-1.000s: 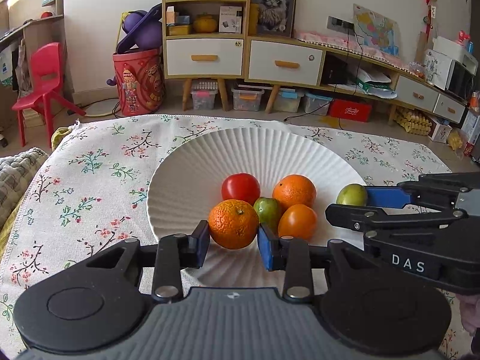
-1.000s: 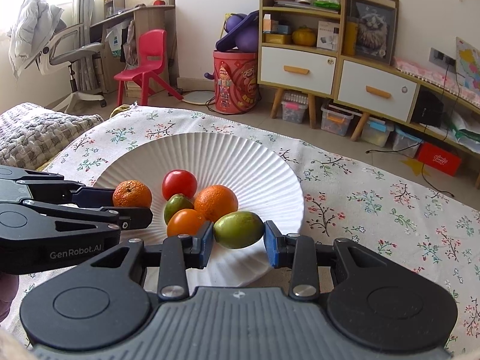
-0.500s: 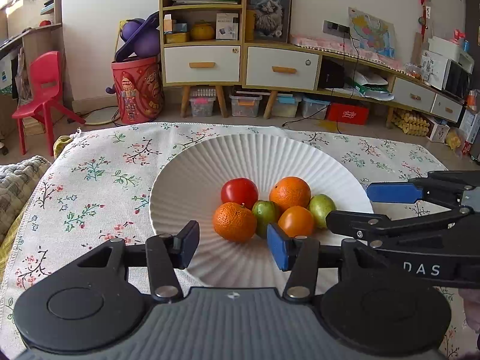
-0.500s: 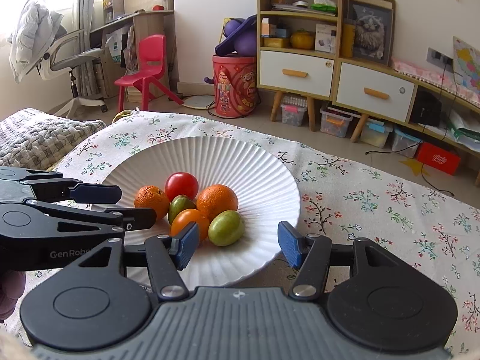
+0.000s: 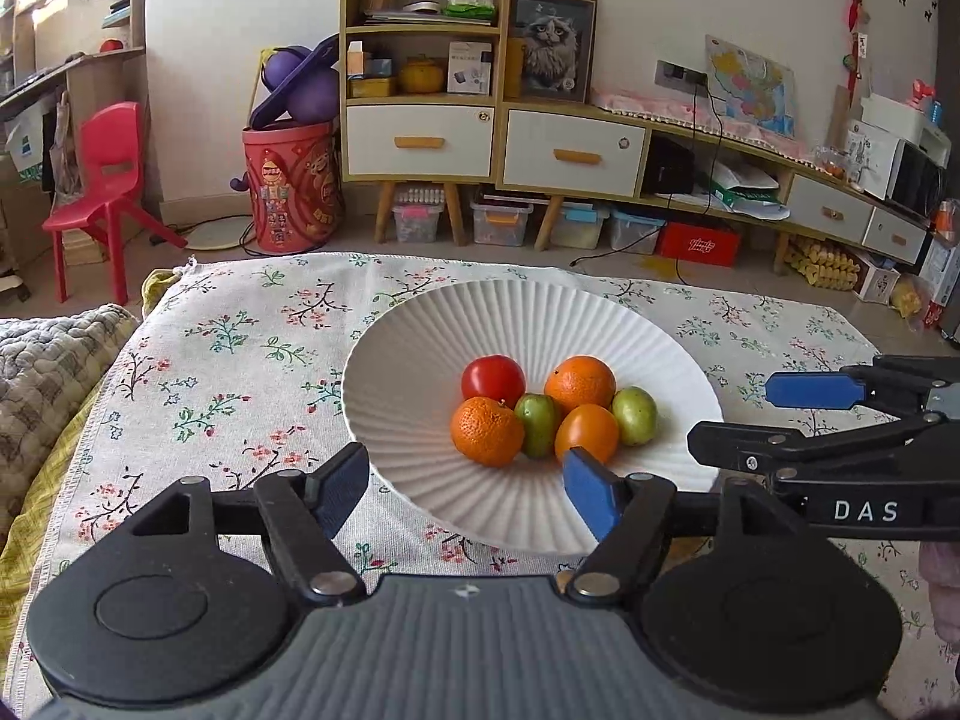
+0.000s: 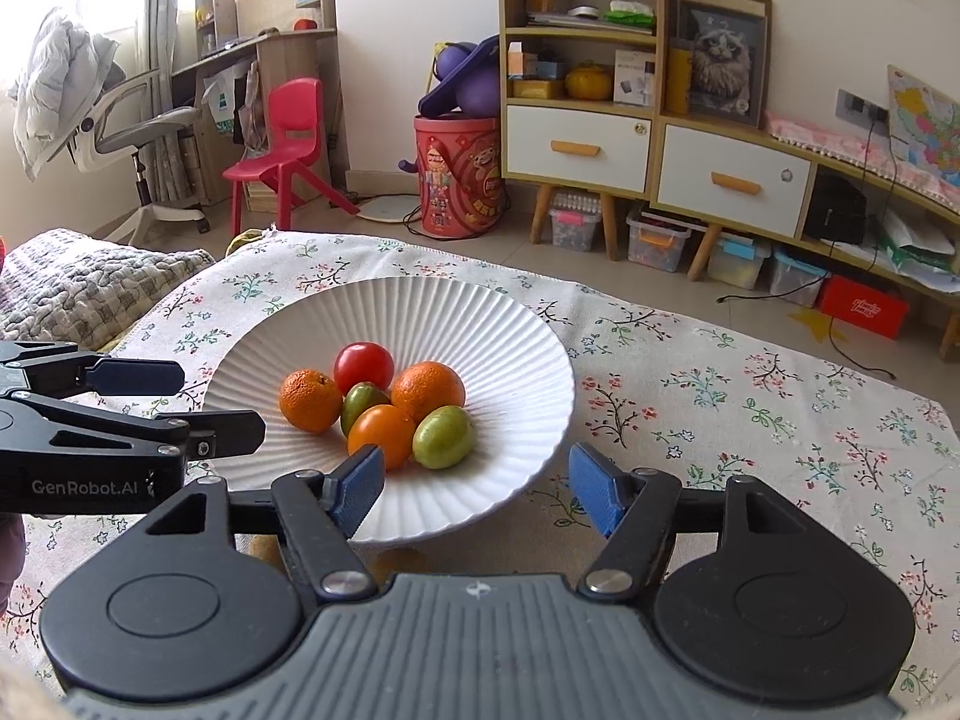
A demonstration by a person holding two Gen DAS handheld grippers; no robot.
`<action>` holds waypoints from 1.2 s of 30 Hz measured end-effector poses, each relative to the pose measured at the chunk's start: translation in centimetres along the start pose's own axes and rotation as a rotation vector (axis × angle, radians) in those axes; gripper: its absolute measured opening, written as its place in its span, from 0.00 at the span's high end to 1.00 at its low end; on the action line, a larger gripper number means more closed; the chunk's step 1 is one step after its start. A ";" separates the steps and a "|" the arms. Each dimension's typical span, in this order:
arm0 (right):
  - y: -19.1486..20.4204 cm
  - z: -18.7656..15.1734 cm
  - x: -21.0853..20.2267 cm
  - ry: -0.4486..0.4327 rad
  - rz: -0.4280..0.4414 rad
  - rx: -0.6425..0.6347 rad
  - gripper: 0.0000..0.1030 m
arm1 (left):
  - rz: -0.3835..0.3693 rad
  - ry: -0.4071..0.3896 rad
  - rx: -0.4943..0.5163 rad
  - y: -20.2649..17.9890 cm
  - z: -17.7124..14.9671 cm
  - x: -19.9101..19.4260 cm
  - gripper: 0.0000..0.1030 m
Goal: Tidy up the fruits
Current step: 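Lift both open grippers away from the plate toward the remaining fruit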
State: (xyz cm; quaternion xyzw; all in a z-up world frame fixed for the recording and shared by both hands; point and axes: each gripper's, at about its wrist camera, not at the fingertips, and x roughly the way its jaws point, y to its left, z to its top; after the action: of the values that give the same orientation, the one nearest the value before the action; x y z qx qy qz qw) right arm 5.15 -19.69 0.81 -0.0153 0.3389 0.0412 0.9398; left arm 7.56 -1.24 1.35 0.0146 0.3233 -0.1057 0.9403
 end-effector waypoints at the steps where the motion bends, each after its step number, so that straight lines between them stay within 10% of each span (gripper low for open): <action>1: 0.0 -0.1 -0.2 -0.001 0.000 -0.001 0.35 | 0.002 -0.003 -0.002 0.1 -0.1 -0.3 0.37; 36: -0.1 -5.7 -2.0 0.106 -0.037 0.000 0.06 | 0.049 0.080 0.033 0.2 -5.9 -2.2 0.11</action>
State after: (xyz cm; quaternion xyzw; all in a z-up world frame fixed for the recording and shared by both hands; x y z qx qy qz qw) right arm 0.01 -20.22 -2.28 -0.0235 0.3879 0.0230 0.9211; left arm 2.37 -0.04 -1.95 0.0421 0.3583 -0.0870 0.9286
